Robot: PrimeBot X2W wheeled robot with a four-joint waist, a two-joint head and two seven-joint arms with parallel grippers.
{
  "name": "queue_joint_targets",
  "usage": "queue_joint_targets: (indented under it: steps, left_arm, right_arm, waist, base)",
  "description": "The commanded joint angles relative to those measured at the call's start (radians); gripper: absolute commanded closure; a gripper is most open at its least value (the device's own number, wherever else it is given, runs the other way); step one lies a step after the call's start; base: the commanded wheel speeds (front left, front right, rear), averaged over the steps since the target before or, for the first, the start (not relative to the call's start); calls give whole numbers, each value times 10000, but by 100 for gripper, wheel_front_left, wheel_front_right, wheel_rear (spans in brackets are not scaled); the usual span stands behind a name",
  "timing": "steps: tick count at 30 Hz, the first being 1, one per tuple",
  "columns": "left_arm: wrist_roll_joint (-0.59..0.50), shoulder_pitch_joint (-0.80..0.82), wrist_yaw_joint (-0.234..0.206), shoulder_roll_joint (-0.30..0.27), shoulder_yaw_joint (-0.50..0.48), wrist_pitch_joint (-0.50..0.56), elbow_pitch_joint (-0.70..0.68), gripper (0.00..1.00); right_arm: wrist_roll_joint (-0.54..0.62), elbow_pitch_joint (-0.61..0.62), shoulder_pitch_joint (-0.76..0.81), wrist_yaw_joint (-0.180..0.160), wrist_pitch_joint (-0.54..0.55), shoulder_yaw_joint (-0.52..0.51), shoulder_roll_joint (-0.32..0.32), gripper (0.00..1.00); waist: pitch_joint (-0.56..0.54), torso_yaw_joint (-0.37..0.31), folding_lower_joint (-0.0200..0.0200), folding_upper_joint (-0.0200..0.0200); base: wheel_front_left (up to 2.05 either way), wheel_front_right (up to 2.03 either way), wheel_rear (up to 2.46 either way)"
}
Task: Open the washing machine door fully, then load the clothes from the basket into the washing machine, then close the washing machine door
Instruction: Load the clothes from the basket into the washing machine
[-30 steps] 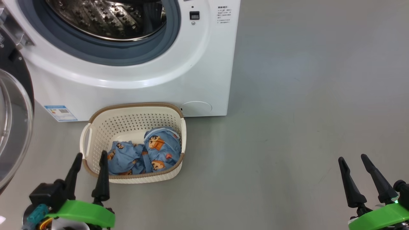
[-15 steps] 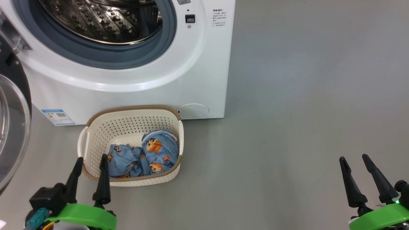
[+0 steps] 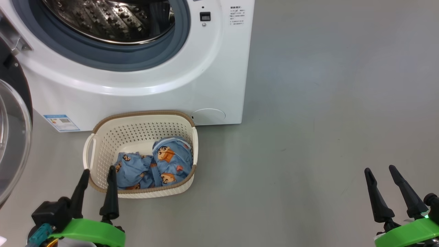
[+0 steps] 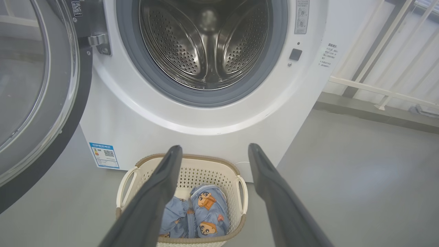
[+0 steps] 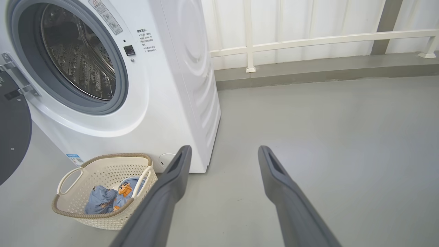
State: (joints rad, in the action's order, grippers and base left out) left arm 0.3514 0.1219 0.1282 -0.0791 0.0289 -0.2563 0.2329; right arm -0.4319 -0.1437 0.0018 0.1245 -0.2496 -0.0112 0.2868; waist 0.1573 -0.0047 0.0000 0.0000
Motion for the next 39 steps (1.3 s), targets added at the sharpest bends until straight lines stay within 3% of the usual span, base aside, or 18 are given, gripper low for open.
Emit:
queue_joint_targets:
  steps: [1,21,39]
  left_arm:
    - [97,115,25,-221,-288,-55,-228,0]
    - [-180,361,25,-148,-170,-55,-341,0]
    - [-575,628,25,76,231,-55,232,0]
  right_arm:
    - [80,252,-25,62,-122,164,160,0]
    - [58,295,-249,62,-122,169,108,0]
    - [3,372,-571,62,-122,226,36,0]
  waist:
    - [26,-9,0,0]
    - [348,-46,0,0]
    - [981,-124,0,0]
  base:
    - [35,-125,90]
    - [71,-147,76]
    - [10,-12,2]
